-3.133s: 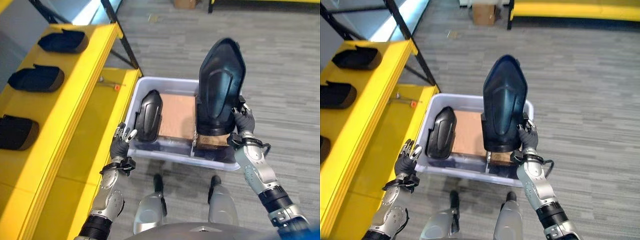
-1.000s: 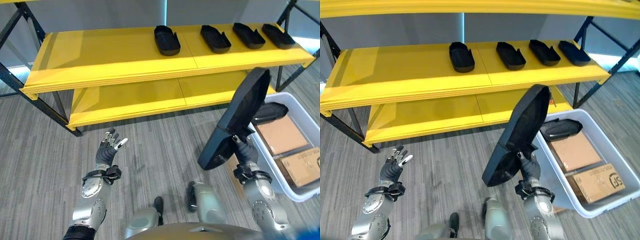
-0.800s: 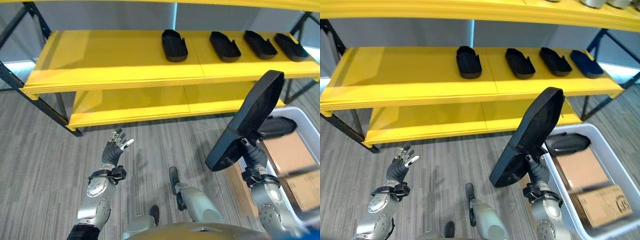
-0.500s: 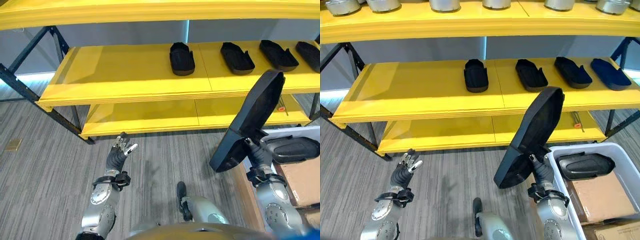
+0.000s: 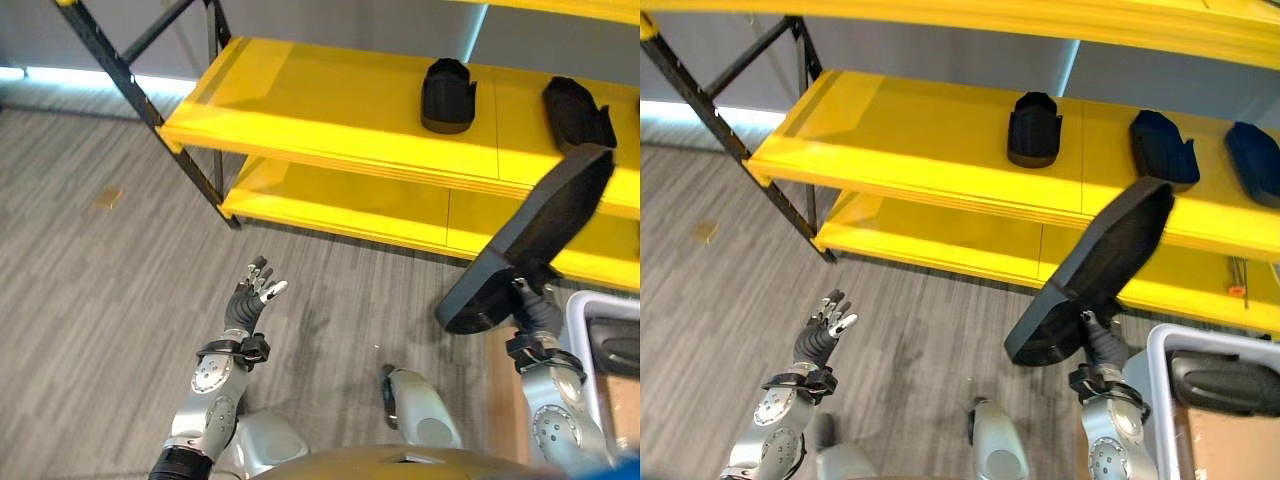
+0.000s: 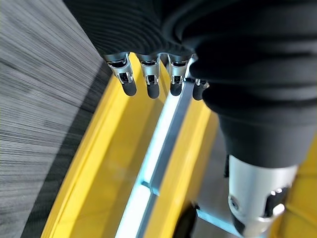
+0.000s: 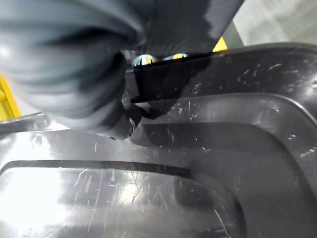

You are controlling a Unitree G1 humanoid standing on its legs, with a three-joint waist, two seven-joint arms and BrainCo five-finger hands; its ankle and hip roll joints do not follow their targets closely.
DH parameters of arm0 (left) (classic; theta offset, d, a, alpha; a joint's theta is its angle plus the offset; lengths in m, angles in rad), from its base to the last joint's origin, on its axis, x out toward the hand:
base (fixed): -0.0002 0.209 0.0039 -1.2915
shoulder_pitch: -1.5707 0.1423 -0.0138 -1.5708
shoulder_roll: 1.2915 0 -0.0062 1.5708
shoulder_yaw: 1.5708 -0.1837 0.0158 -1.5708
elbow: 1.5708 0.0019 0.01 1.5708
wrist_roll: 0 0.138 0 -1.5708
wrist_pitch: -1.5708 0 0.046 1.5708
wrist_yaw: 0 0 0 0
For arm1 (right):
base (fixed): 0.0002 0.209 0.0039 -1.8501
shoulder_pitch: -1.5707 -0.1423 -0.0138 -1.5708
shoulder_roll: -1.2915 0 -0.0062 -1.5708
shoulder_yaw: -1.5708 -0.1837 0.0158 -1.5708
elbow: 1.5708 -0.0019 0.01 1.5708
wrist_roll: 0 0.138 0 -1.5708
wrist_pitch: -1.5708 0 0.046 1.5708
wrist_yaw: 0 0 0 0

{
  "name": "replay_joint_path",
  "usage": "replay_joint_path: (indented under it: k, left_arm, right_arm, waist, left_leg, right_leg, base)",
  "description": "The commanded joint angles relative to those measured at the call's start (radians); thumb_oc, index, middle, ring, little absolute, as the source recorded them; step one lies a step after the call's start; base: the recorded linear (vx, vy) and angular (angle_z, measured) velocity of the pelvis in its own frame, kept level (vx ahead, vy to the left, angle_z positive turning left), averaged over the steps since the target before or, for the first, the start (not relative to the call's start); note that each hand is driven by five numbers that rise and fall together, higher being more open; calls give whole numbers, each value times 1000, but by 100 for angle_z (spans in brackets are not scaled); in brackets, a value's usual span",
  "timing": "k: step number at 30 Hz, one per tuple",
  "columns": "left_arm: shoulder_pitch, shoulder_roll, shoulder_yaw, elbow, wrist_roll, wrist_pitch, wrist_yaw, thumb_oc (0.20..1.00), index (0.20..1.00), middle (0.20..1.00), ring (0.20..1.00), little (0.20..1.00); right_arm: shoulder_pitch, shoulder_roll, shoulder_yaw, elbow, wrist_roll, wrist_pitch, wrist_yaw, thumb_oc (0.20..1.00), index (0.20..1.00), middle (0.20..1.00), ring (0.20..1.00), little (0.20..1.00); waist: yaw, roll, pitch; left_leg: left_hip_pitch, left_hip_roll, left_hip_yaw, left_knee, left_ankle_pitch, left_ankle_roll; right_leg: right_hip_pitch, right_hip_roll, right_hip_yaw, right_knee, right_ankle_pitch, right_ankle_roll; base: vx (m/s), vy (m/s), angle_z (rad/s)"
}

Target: Move parts from the plastic box to the shelf.

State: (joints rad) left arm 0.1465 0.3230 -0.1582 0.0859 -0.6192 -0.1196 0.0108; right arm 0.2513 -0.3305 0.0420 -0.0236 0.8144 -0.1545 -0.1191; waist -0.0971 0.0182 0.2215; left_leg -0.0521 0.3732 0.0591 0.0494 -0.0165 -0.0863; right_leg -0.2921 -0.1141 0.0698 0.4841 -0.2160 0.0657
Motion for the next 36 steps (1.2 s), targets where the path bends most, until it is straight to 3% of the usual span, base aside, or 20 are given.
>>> replay_joint_path:
  k: [1, 4, 6, 7, 8, 10, 11, 17, 24, 30, 32, 33, 34, 35, 36]
  left_arm:
    - [-4, 103, 60, -146, -14, -54, -42, 1000, 1000, 1000, 1000, 1000]
    - [-33, 141, 59, -147, -5, -66, -17, 1000, 1000, 1000, 1000, 1000]
    - [-40, 142, 55, -145, -9, -70, -7, 1000, 1000, 1000, 1000, 1000]
    - [-47, 143, 54, -142, -11, -72, 6, 1000, 1000, 1000, 1000, 1000]
    - [-62, 143, 57, -142, -17, -75, 19, 1000, 1000, 1000, 1000, 1000]
    - [-74, 139, 53, -143, -18, -79, 27, 1000, 1000, 1000, 1000, 1000]
    - [-92, 128, 51, -127, -15, -82, 34, 1000, 1000, 1000, 1000, 1000]
    - [-105, 119, 53, -149, -37, -84, 68, 1000, 1000, 1000, 1000, 1000]
    - [-108, 123, 45, -160, -58, -84, 78, 1000, 1000, 1000, 1000, 1000]
    - [-89, 141, 5, -164, -33, -55, 39, 1000, 1000, 1000, 1000, 1000]
    - [-89, 149, -13, -148, -17, -48, 22, 1000, 1000, 1000, 1000, 1000]
    - [-89, 158, -19, -137, -4, -47, 16, 1000, 1000, 1000, 1000, 1000]
    - [-89, 160, -20, -133, 0, -45, 17, 1000, 1000, 1000, 1000, 1000]
    - [-89, 160, -20, -133, 0, -45, 17, 1000, 1000, 1000, 1000, 1000]
    - [-88, 162, -23, -131, -3, -44, 21, 1000, 1000, 1000, 1000, 1000]
  right_arm:
    - [-28, 17, 34, -142, 18, -37, 53, 200, 200, 200, 200, 200]
    - [-83, 16, 91, -133, 4, -18, 60, 200, 200, 200, 200, 200]
    - [-104, 12, 109, -128, -3, -16, 59, 200, 200, 200, 200, 200]
    - [-141, 6, 134, -124, -16, -13, 57, 200, 200, 200, 200, 200]
    - [-196, -4, 164, -125, -28, -16, 52, 200, 200, 200, 200, 200]
    - [-212, -8, 171, -128, -34, -14, 52, 200, 200, 200, 200, 200]
    - [-242, -19, 183, -144, -45, -14, 50, 200, 200, 200, 200, 200]
    - [-440, -34, 272, -131, -65, -15, 19, 200, 200, 200, 200, 200]
    - [-550, 0, 311, -88, -65, -23, -18, 200, 200, 200, 200, 200]
    - [-481, 0, 292, -101, -35, -17, -2, 200, 200, 200, 200, 200]
    - [-413, -1, 259, -121, -26, -15, 10, 200, 200, 200, 200, 200]
    - [-359, 4, 242, -128, -22, -13, 25, 200, 200, 200, 200, 200]
    - [-351, 7, 243, -125, -26, -11, 26, 200, 200, 200, 200, 200]
    - [-351, 7, 243, -126, -26, -11, 26, 200, 200, 200, 200, 200]
    - [-357, 11, 254, -118, -27, -11, 27, 200, 200, 200, 200, 200]
  waist:
    - [17, -80, -11]
    - [48, -103, 3]
    - [54, -107, 11]
    - [71, -110, 29]
    - [90, -115, 61]
    - [87, -114, 72]
    - [92, -121, 84]
    - [112, -117, 129]
    - [130, -108, 132]
    - [151, -115, 87]
    - [142, -119, 65]
    - [134, -113, 55]
    - [126, -108, 52]
    - [130, -110, 51]
    - [125, -99, 63]
  left_leg:
    - [-14, -17, -1, 13, 93, -94]
    - [-14, -61, 49, 109, 0, -74]
    - [-6, -61, 68, 123, -13, -72]
    - [3, -55, 89, 150, -32, -74]
    - [9, -46, 106, 177, -53, -76]
    - [-9, -45, 93, 201, -60, -77]
    - [-39, -49, 74, 249, -76, -80]
    - [-95, -37, 37, 286, -71, -90]
    - [-122, -53, 3, 256, -54, -84]
    - [-138, -105, -41, 302, -111, -52]
    - [-136, -133, -51, 307, -126, -37]
    - [-111, -155, -51, 284, -135, -15]
    - [-95, -161, -45, 265, -135, -3]
    - [-93, -162, -39, 262, -134, -3]
    - [-47, -155, -13, 225, -127, 5]
  right_leg:
    - [260, -229, -30, -324, 242, 140]
    - [244, -283, -47, -347, 319, 156]
    - [227, -290, -57, -335, 342, 162]
    - [198, -301, -99, -307, 364, 166]
    - [177, -322, -181, -269, 385, 169]
    - [175, -321, -170, -258, 380, 177]
    - [188, -316, -167, -266, 332, 167]
    - [164, -298, -159, -258, 291, 157]
    - [166, -292, -152, -285, 291, 154]
    - [255, -327, -177, -323, 306, 160]
    - [266, -344, -172, -309, 375, 162]
    - [241, -352, -142, -237, 507, 154]
    - [212, -355, -127, -197, 566, 150]
    - [206, -357, -120, -196, 567, 151]
    - [146, -349, -117, -139, 615, 149]
  base:
    - [82, 240, -49]
    - [34, 230, -52]
    - [-3, 119, -57]
    - [-94, 115, -94]
    - [-114, 74, -103]
    - [-59, 10, -63]
    - [-10, -6, 9]
    - [-35, -23, -3]
    - [-1, -10, 1]
    - [103, 53, 18]
    - [152, 123, 60]
    - [140, 182, 63]
    - [82, 154, 52]
    - [49, 158, 30]
    - [65, 191, 7]
